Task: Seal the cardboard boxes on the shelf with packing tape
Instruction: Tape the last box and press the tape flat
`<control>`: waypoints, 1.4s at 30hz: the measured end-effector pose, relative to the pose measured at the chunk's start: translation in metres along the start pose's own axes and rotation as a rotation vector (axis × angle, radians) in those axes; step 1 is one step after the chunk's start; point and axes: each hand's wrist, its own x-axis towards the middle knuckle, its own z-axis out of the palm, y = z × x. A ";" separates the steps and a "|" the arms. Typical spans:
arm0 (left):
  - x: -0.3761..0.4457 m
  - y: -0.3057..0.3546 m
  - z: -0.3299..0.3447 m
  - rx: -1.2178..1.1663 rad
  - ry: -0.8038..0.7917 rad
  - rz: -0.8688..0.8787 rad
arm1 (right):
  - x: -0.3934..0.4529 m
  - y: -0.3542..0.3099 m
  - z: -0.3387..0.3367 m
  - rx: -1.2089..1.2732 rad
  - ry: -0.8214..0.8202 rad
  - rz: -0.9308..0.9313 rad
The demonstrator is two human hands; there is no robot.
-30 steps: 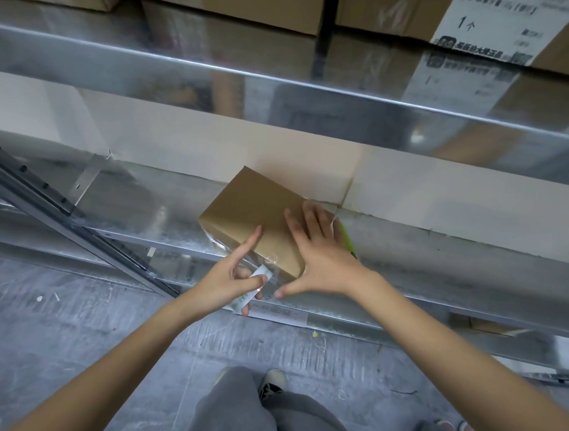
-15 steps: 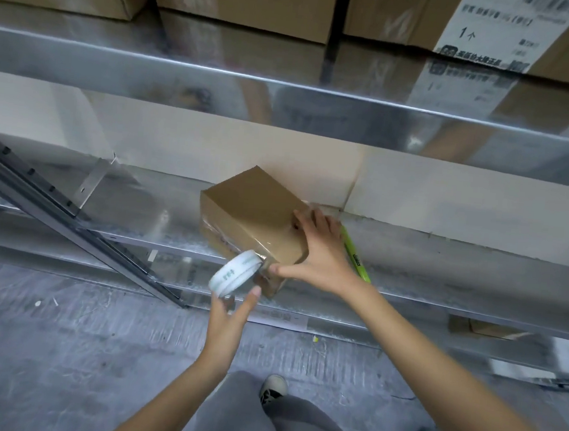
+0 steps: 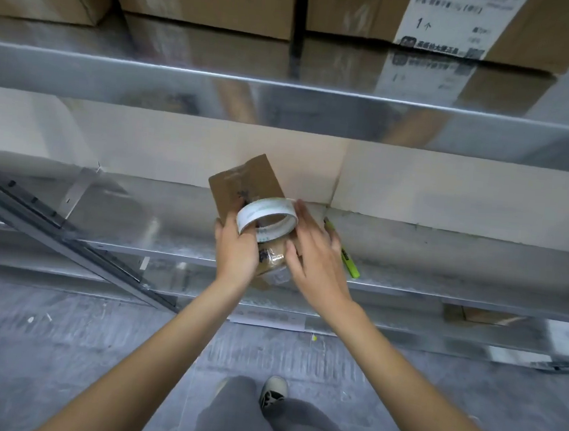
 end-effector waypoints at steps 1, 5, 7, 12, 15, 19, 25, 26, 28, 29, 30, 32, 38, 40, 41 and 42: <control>0.000 0.005 0.004 0.021 -0.002 0.008 | 0.002 0.002 0.000 0.007 -0.020 -0.003; 0.004 0.014 0.020 0.268 -0.035 0.024 | 0.007 0.022 -0.003 -0.026 -0.034 0.032; 0.013 0.017 0.014 0.398 -0.097 0.066 | 0.008 0.030 -0.009 -0.127 -0.053 0.045; 0.028 0.018 -0.018 0.500 -0.080 0.187 | 0.013 0.026 -0.015 -0.285 -0.098 0.031; 0.018 0.018 -0.017 0.508 -0.063 0.228 | 0.009 0.010 -0.014 -0.366 -0.058 -0.012; 0.015 0.019 -0.015 0.643 -0.004 0.259 | 0.002 -0.013 -0.004 -0.294 -0.176 -0.002; 0.018 0.021 -0.028 0.701 -0.079 0.318 | 0.001 -0.005 -0.003 -0.390 -0.123 0.004; 0.020 0.021 -0.035 0.729 -0.069 0.322 | 0.002 -0.005 -0.005 -0.399 -0.131 0.002; 0.025 0.016 -0.052 0.820 -0.037 0.315 | 0.004 -0.007 -0.008 -0.420 -0.173 0.005; 0.026 0.013 -0.061 0.838 -0.018 0.310 | 0.005 -0.009 -0.008 -0.431 -0.192 0.008; 0.026 0.010 -0.067 0.823 -0.012 0.308 | 0.005 -0.011 -0.009 -0.441 -0.201 0.011; 0.026 0.005 -0.069 0.755 -0.045 0.299 | 0.005 -0.012 -0.010 -0.448 -0.205 0.022; 0.027 0.000 -0.079 0.823 -0.070 0.285 | 0.003 -0.015 -0.014 -0.448 -0.238 0.038; 0.030 -0.008 -0.084 0.843 -0.057 0.241 | 0.002 -0.016 -0.014 -0.452 -0.237 0.043; 0.031 -0.012 -0.085 0.814 -0.058 0.206 | 0.002 -0.016 -0.014 -0.461 -0.239 0.047; 0.031 -0.016 -0.083 0.752 -0.057 0.175 | 0.002 -0.017 -0.014 -0.476 -0.242 0.052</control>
